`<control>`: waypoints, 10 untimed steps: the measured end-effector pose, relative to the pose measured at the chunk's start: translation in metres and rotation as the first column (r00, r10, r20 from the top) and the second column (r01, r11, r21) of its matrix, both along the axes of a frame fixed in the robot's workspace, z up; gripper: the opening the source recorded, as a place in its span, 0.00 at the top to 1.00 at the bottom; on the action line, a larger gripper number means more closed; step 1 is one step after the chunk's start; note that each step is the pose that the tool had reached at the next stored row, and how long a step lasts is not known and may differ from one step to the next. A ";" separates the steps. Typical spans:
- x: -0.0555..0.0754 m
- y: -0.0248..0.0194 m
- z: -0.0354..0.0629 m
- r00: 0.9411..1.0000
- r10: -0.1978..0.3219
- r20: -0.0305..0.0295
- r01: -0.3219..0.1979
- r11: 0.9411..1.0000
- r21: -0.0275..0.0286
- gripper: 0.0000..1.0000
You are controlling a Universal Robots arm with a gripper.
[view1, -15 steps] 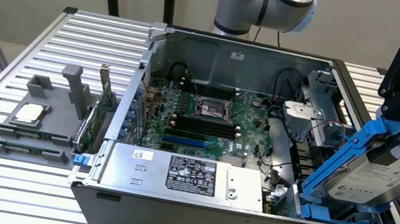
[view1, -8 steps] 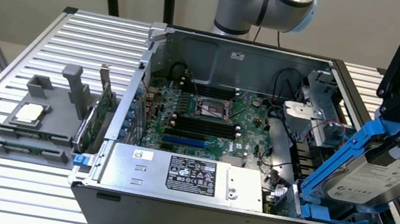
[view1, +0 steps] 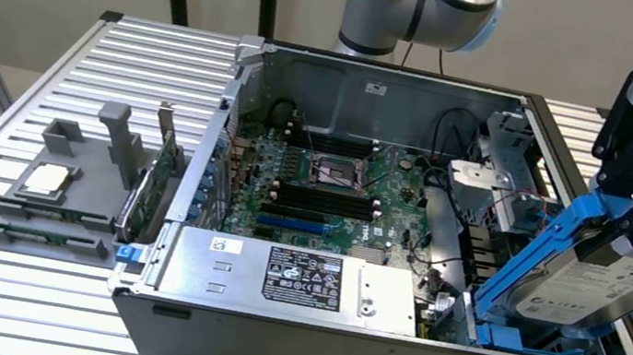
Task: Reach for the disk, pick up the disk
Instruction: 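Pick up the disk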
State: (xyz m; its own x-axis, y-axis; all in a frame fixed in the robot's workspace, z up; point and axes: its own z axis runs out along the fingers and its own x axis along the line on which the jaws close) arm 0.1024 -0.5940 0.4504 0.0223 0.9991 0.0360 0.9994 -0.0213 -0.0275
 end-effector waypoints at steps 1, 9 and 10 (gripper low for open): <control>0.000 0.0000 -0.0003 1.000 0.001 0.000 -0.001 1.000 0.000 0.67; 0.000 0.0008 -0.0024 1.000 0.004 0.000 -0.004 1.000 0.000 0.67; 0.000 0.0011 -0.0025 1.000 0.004 0.000 -0.004 1.000 0.001 0.67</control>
State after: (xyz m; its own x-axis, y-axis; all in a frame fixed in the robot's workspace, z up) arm 0.1024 -0.5929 0.4479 0.0179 0.9992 0.0365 0.9995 -0.0169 -0.0276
